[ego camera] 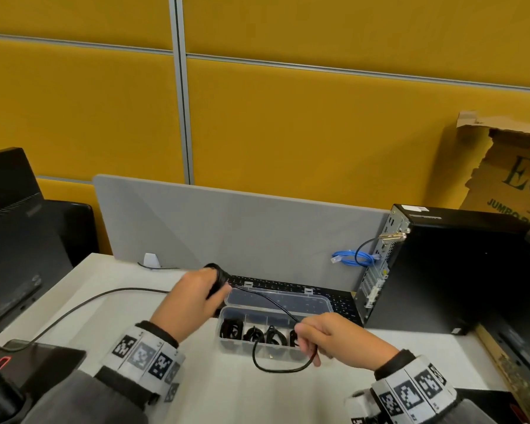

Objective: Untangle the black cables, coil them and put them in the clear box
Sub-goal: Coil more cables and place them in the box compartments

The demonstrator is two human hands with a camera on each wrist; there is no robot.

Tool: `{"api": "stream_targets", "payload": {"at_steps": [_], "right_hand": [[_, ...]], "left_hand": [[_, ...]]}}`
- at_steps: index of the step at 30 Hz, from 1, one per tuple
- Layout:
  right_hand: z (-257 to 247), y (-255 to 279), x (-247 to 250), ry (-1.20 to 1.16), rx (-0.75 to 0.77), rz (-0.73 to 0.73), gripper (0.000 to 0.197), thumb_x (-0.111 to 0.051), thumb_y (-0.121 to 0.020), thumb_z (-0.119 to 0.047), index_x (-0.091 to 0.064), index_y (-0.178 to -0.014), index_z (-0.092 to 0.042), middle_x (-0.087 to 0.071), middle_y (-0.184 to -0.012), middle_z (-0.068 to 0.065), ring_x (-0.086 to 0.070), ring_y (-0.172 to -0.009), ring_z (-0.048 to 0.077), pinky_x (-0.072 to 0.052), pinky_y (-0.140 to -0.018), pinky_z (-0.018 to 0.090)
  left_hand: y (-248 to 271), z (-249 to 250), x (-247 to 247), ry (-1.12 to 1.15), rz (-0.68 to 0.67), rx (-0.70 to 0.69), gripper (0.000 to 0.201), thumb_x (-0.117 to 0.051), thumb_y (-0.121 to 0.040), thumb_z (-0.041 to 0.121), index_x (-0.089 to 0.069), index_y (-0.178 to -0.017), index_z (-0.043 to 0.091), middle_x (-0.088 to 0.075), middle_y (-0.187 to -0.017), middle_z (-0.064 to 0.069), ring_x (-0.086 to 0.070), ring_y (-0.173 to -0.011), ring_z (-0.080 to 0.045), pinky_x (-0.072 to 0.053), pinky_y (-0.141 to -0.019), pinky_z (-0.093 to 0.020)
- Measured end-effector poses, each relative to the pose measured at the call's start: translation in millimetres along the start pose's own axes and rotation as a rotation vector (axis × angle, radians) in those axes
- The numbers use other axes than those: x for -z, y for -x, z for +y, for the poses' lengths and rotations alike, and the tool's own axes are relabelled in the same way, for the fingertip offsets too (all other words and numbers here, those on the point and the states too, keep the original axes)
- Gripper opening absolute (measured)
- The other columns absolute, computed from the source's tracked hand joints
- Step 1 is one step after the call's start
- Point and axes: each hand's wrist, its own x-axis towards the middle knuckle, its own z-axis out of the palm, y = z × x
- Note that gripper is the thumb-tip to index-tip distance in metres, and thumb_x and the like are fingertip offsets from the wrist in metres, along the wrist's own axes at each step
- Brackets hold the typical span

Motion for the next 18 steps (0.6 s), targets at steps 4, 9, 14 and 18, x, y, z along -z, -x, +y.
{"api": "stream_targets", "payload": {"at_steps": [4,9,14,18], "right_hand": [[-1,-7,1,-0.046,0.007,0.159,0.031,-0.034,-0.101,-0.02,-0.051,-0.075,-0.022,-0.06,-0.062,-0.005,-0.051,-0.052,0.0,-0.044,-0.06,0.014],[11,-15,15,-0.245,0.022,0.641,0.028,-0.04,-0.098,-0.018,-0.057,-0.076,-0.016,-0.053,-0.052,-0.002,-0.051,-0.049,0.007,-0.051,-0.061,0.023],[19,-16,5,0.061,0.054,0.774,0.016,-0.049,-0.091,-0.038,-0.065,-0.088,-0.035,-0.068,-0.082,-0.017,-0.062,-0.075,0.0,-0.045,-0.067,0.011],[10,-17,-30,0.438,0.061,0.443,0.055,-0.017,-0.086,-0.057,-0.056,-0.121,-0.037,-0.067,-0.11,-0.011,-0.064,-0.092,0.005,-0.048,-0.077,0.015]], "left_hand": [[-2,-8,-3,-0.073,-0.075,0.067,0.027,-0.051,-0.093,0.031,-0.054,-0.076,0.009,-0.058,-0.069,-0.002,-0.054,-0.061,-0.014,-0.038,-0.053,-0.019],[9,4,-4,0.244,-0.451,0.081,0.023,-0.058,-0.086,0.022,-0.062,-0.067,0.011,-0.056,-0.054,0.005,-0.043,-0.044,-0.005,-0.037,-0.05,-0.018],[23,28,7,1.137,-0.719,-0.007,0.01,-0.062,-0.074,0.017,-0.071,-0.07,0.019,-0.058,-0.05,0.007,-0.04,-0.035,0.0,-0.038,-0.047,-0.014],[22,46,-2,1.622,-0.401,0.067,0.024,-0.079,-0.057,0.025,-0.076,-0.076,0.012,-0.057,-0.046,0.004,-0.041,-0.035,0.0,-0.041,-0.05,-0.012]]}}
